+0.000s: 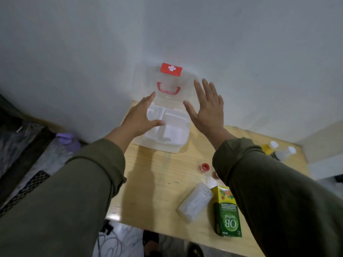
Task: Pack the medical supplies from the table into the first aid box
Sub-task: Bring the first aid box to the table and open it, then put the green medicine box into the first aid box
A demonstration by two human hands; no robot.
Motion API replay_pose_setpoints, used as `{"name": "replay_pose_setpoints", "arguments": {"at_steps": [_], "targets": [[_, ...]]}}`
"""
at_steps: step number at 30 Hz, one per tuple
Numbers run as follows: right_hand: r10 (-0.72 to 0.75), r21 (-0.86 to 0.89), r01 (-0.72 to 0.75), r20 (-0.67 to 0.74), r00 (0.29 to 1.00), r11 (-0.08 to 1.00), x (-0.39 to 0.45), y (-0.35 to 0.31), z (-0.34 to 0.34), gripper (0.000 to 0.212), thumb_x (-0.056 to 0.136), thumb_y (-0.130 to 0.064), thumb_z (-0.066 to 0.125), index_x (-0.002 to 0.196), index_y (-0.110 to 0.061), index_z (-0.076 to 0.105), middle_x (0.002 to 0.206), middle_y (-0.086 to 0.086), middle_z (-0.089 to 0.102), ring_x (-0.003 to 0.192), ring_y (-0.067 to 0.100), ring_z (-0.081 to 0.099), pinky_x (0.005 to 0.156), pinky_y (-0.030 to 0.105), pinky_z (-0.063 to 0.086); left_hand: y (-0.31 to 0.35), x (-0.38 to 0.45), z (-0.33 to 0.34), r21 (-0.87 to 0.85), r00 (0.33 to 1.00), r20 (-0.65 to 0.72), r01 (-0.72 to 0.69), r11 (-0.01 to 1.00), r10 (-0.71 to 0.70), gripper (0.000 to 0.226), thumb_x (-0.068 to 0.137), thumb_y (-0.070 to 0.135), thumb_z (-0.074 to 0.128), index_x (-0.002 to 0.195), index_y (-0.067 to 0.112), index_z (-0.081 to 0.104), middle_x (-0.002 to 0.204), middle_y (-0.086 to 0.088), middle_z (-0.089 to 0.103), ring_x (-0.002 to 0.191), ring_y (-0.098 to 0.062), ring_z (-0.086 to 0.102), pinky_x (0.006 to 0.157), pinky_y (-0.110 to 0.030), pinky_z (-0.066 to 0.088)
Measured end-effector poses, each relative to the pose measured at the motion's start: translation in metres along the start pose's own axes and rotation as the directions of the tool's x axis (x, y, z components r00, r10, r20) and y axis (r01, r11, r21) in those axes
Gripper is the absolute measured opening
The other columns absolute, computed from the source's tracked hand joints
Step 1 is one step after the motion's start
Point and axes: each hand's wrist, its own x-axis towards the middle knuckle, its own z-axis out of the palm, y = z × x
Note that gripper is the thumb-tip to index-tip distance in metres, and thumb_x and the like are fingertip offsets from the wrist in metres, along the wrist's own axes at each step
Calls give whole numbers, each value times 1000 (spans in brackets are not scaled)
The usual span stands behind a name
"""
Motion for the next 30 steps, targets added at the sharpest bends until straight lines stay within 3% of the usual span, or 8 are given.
{"name": "replay_pose_setpoints", "arguments": {"at_steps": [8, 14, 18, 23, 30], "targets": [[164, -6, -164, -33, 986, 986, -77, 44, -29, 65, 93, -52, 39, 147, -27, 16, 157, 2, 18, 146, 22, 10, 115, 51, 20, 51, -25, 56, -21, 975, 159, -157, 987, 158, 98, 73, 38, 76, 148, 34, 14, 157, 4, 19, 146, -16, 14, 115, -36, 21], [279, 30, -279, -14, 960, 960, -148, 75, -32, 76, 82, -62, 25, 147, -21, 21, 155, 4, 26, 145, 23, 17, 112, 53, 25, 70, -60, 106, 46, 939, 294, -203, 978, 181, 100, 72, 35, 78, 149, 32, 13, 157, 3, 20, 144, -19, 21, 113, -33, 22], [311, 94, -312, 25, 950, 945, -193, 91, -31, 80, 80, -63, 26, 147, -18, 22, 155, 3, 25, 145, 22, 16, 114, 51, 23, 75, -86, 133, 92, 926, 350, -182, 979, 139, 105, 69, 35, 80, 148, 34, 12, 157, 0, 19, 143, -21, 21, 115, -36, 24], [308, 116, -316, 86, 948, 942, -256, 105, -27, 75, 88, -54, 48, 146, -14, 23, 155, 4, 26, 145, 22, 16, 114, 49, 22, 80, -125, 164, 170, 914, 400, -145, 975, 66, 105, 69, 33, 80, 148, 36, 11, 159, -7, 12, 146, -22, 13, 115, -35, 19], [287, 94, -310, 206, 936, 946, -316, 109, -17, 98, 74, -74, 32, 147, -12, 16, 156, 5, 21, 146, 22, 12, 116, 48, 19, 63, -168, 202, 314, 922, 386, -145, 938, 13, 113, 66, 32, 81, 148, 32, 4, 160, 1, 7, 147, -19, 1, 117, -44, 18]]}}
